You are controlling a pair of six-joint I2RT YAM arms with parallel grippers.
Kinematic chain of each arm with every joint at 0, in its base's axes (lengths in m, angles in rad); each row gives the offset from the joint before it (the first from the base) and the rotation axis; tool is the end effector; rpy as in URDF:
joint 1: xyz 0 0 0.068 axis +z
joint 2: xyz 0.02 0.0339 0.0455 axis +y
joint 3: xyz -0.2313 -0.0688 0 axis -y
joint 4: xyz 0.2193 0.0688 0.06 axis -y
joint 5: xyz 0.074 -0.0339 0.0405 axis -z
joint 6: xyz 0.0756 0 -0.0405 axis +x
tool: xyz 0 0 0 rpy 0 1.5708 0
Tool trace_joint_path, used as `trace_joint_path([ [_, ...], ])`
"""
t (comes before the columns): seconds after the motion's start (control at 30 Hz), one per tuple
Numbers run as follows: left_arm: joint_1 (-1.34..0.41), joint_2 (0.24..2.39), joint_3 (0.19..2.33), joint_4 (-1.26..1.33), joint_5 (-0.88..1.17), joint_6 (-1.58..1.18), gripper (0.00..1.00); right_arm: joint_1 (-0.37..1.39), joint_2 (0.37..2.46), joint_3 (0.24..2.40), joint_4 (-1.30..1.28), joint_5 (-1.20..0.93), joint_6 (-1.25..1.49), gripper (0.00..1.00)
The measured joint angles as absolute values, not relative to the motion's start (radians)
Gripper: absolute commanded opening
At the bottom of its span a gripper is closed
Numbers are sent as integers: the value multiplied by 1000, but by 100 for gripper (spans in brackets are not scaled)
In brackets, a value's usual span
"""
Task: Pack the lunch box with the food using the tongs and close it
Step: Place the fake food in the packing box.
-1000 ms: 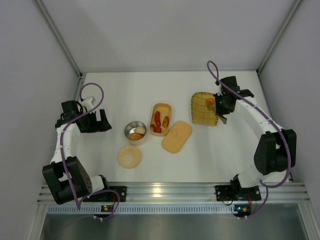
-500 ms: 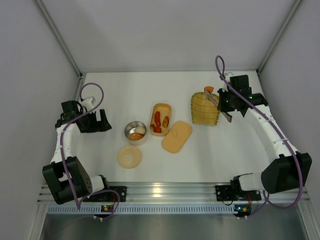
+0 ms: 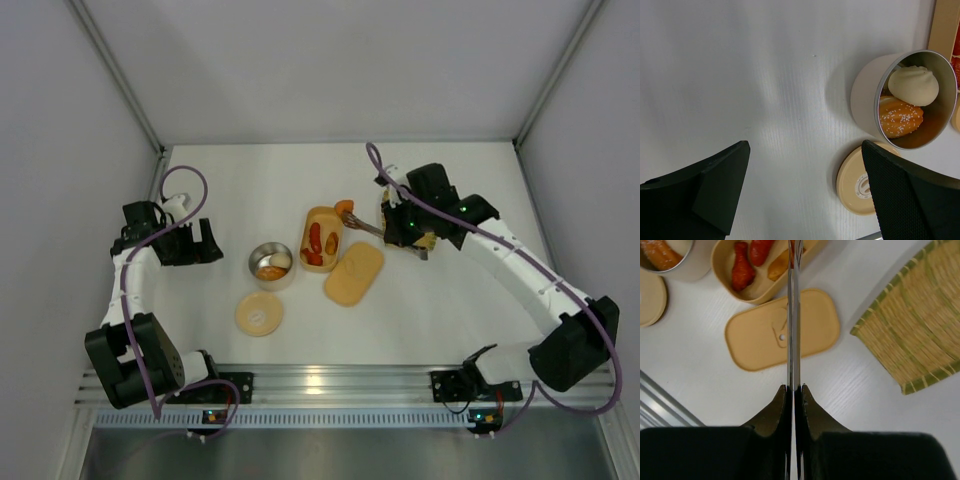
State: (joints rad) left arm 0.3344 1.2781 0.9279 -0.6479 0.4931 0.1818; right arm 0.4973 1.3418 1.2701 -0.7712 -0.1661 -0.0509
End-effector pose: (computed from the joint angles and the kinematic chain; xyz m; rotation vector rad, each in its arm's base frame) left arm 0.2536 0.0502 0.1979 -0.0057 2.4463 -0.4103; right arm 0.2484 0.1490 0.2720 -0.7341 2.3253 0.4033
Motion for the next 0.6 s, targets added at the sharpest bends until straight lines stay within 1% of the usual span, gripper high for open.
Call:
trace_joint_path([
  [0.13, 334, 1278, 928, -648, 493, 182, 98, 594, 1386, 1294, -773, -207, -54, 0],
  [0.27, 334, 1278, 928, -648, 493, 182, 98, 646, 1474, 1341, -773, -231, -58, 0],
  [0.6, 334, 1279, 928, -648, 493, 182, 98, 659, 1631, 1433, -773, -226, -49, 0],
])
